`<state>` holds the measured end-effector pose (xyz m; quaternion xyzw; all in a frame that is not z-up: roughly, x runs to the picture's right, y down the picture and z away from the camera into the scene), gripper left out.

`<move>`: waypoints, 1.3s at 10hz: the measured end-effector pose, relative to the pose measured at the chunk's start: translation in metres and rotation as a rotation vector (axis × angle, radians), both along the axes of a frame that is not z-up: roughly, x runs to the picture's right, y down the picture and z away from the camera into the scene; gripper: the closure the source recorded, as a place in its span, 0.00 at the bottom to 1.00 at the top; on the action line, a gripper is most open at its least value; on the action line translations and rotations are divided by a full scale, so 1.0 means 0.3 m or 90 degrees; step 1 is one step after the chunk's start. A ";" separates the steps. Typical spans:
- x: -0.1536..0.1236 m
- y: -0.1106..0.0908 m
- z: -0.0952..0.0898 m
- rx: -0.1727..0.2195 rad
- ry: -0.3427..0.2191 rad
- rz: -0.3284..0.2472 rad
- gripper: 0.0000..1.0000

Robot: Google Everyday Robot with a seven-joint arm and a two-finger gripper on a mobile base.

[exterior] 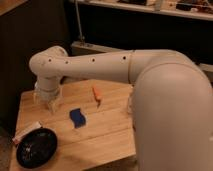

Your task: Place the eraser on the white sponge

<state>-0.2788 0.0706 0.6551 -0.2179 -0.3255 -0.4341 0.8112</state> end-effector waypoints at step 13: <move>-0.037 -0.029 0.167 -0.004 0.016 0.009 0.39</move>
